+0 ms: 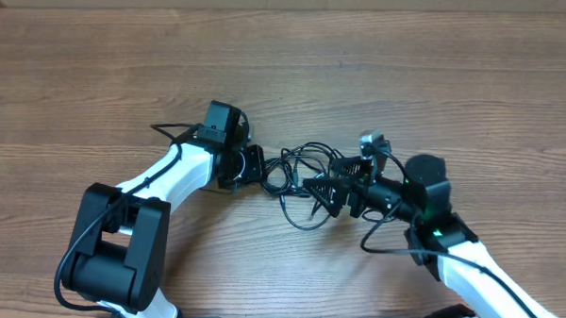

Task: Untangle cables

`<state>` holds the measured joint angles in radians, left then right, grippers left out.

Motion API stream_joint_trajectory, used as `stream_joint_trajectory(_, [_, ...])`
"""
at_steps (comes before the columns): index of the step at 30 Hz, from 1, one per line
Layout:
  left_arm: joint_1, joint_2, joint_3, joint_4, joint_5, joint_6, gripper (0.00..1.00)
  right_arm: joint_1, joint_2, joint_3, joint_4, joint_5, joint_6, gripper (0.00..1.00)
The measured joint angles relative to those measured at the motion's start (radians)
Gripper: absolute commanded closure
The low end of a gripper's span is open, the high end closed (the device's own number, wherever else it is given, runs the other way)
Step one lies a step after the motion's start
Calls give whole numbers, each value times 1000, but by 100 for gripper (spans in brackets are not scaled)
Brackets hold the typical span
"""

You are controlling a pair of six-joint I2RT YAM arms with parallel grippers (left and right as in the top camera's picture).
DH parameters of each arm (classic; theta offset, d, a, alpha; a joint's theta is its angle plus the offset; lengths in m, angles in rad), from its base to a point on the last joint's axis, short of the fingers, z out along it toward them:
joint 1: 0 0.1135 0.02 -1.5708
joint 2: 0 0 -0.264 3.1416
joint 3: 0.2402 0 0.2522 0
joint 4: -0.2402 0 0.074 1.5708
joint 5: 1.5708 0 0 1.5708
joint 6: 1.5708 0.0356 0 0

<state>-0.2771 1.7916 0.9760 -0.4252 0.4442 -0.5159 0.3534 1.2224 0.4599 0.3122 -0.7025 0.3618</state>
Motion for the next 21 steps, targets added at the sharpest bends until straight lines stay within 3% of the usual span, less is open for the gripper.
stream_joint_trajectory(8, [-12,0,0,38,49,19,96,86,111,0,133,4,0,0])
stream_joint_trajectory(17, [-18,0,0,101,130,23,96,106,165,0,33,146,-8,1])
stream_joint_trajectory(21, [-18,0,0,109,165,23,96,105,200,0,31,194,-12,7])
